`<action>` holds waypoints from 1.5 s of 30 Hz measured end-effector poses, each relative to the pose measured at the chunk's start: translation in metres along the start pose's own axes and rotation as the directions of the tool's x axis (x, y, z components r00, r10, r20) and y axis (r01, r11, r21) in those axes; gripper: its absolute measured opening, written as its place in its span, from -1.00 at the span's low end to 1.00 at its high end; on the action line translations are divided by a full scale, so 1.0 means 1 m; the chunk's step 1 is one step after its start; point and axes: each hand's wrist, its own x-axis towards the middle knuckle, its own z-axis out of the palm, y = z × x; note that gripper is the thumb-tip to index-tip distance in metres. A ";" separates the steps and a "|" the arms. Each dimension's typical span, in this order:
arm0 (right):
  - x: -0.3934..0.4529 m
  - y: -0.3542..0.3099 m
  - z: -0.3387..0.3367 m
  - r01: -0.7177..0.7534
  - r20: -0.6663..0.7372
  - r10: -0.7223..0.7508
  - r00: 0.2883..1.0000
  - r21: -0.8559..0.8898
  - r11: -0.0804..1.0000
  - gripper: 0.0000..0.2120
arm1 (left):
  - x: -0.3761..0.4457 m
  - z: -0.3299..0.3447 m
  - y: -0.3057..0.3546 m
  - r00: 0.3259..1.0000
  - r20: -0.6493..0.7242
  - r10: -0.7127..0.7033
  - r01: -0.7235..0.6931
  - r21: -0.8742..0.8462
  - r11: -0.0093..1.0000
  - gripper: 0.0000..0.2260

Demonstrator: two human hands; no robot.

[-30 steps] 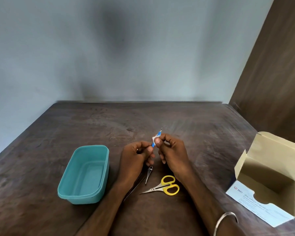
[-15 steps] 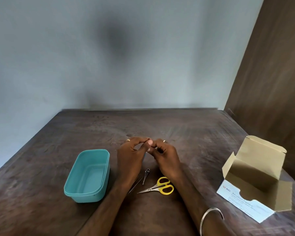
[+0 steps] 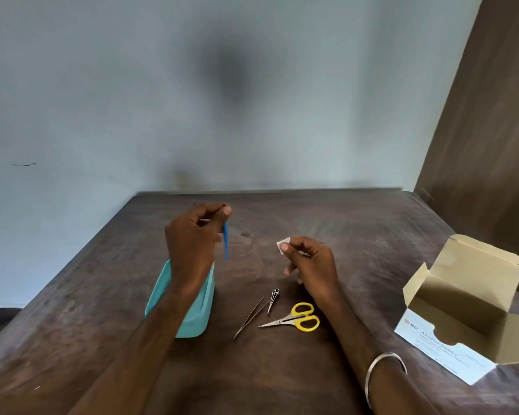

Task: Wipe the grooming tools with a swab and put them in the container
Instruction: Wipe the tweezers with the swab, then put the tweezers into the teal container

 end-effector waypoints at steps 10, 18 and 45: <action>-0.002 -0.004 -0.004 -0.014 -0.003 0.014 1.000 -0.046 0.999 -0.88 | 0.003 -0.048 -0.028 0.955 0.164 -0.247 0.140 0.485 0.863 -0.95; -0.001 -0.001 -0.005 0.011 -0.027 -0.013 1.000 -0.062 0.998 -0.78 | -0.012 -0.052 -0.044 0.895 0.223 -0.387 0.138 0.684 0.716 -0.91; 0.003 0.002 -0.005 -0.014 0.016 0.016 1.000 -0.129 0.992 -0.96 | -0.073 0.008 -0.003 0.758 0.561 -0.333 -0.401 0.803 0.440 -0.75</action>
